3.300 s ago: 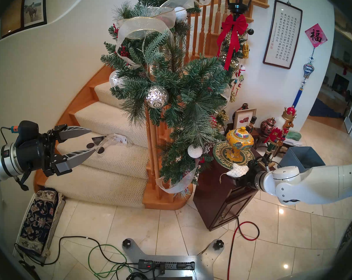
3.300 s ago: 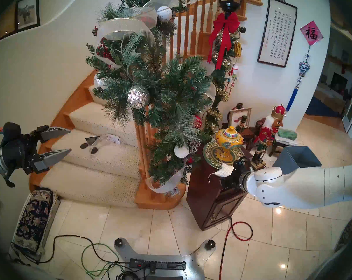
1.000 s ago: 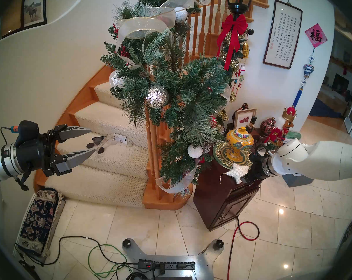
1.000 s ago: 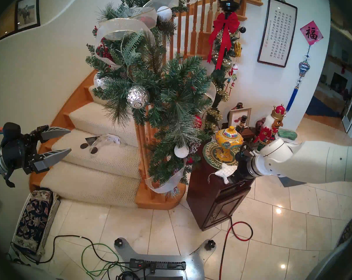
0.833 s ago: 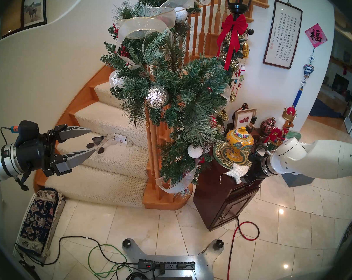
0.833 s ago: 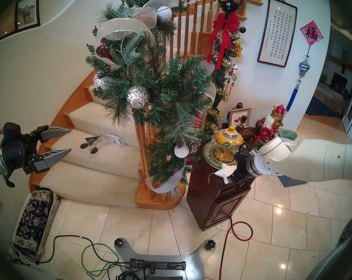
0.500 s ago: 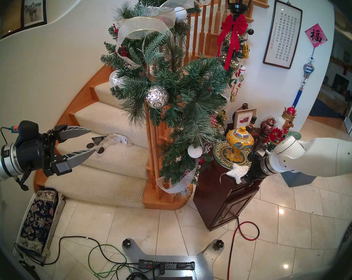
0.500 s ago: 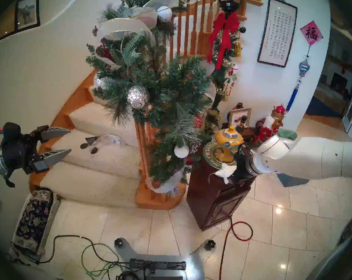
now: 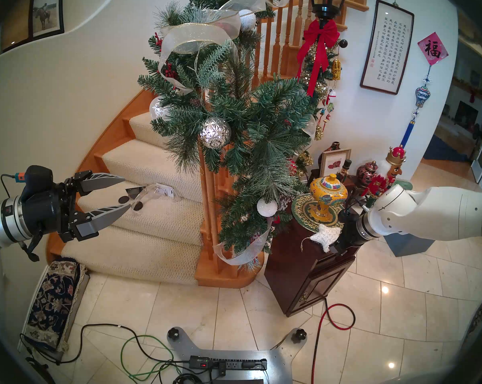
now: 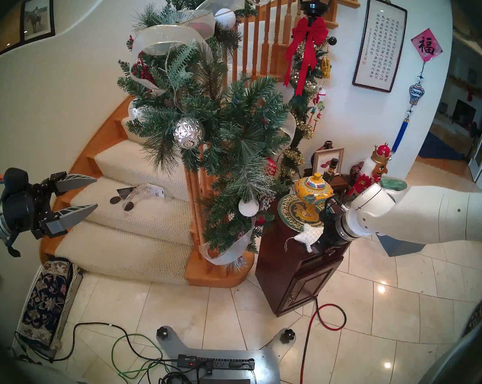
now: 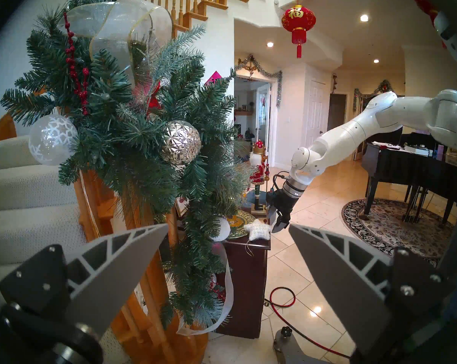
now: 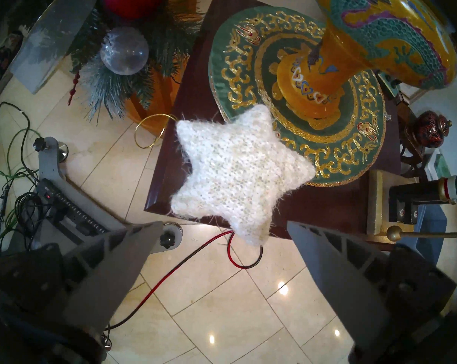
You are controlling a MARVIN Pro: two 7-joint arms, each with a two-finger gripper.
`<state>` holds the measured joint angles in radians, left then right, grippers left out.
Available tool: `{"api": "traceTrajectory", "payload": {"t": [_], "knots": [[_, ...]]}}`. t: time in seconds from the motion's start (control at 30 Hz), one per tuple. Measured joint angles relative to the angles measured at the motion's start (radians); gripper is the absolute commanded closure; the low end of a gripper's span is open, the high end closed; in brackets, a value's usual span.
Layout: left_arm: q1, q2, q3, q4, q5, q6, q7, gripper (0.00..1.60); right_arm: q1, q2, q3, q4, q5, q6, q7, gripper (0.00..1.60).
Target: Hang the ornament onto the Christmas-tree-style decoration
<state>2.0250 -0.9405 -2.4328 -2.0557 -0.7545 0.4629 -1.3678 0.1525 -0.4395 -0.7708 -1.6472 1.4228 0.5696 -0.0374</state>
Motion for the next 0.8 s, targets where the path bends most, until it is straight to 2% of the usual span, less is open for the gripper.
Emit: {"api": "traceTrajectory", "payload": {"t": [0.8], "knots": [[0.0, 0.0, 0.0, 0.0, 0.0, 0.0, 0.0, 0.0, -0.043, -0.059, 0.006, 0.052, 0.085, -0.039, -0.019, 0.0]]}}
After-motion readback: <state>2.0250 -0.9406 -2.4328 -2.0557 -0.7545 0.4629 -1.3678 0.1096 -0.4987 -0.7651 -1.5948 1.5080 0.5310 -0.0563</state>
